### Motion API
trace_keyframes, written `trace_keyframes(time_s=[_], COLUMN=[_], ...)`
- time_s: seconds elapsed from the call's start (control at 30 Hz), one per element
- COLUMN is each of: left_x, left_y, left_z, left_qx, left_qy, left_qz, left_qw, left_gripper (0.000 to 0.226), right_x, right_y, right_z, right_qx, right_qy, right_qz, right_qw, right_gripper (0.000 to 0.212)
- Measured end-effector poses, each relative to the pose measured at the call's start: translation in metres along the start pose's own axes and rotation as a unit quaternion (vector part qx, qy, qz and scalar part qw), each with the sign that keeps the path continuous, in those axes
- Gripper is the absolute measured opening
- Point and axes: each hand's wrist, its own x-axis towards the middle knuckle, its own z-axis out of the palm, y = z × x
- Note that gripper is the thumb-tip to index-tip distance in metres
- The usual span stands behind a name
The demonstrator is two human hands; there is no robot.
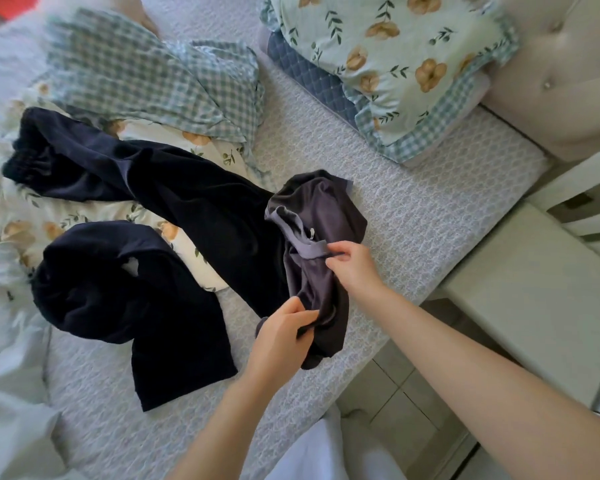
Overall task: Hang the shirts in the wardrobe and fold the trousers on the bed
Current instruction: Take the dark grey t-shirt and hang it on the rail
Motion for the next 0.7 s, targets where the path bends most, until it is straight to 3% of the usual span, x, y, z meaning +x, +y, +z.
trace_keyframes(time_s=[0.13,0.2,0.27,0.43,0.57,0.7], left_x=[0.010,0.016,0.024,0.050,0.059,0.064], left_y=[0.003,0.012,0.023,0.047,0.058,0.063], left_z=[-0.017,-0.025,-0.029,-0.029,-0.024,-0.015], left_qx=[-0.058,-0.170,-0.291,-0.459,-0.440,-0.485], left_qy=[-0.095,-0.141,-0.132,0.003,0.057,0.075], left_qz=[-0.140,-0.264,-0.361,-0.383,-0.391,-0.418], left_qw=[0.984,0.939,0.876,0.802,0.806,0.764], left_gripper=[0.021,0.034,0.045,0.039,0.012,0.007], right_x=[-0.024,-0.045,-0.066,-0.108,-0.129,-0.145], right_y=[-0.018,-0.026,-0.025,-0.003,0.017,0.033], right_z=[-0.020,-0.028,-0.033,-0.041,-0.045,-0.052], right_qx=[0.023,0.026,0.009,-0.030,-0.013,0.020], right_qy=[-0.004,-0.021,-0.045,-0.071,-0.062,-0.030], right_qz=[-0.129,-0.165,-0.187,-0.212,-0.198,-0.148], right_qw=[0.991,0.986,0.981,0.974,0.978,0.988], right_gripper=[0.027,0.028,0.028,0.029,0.031,0.036])
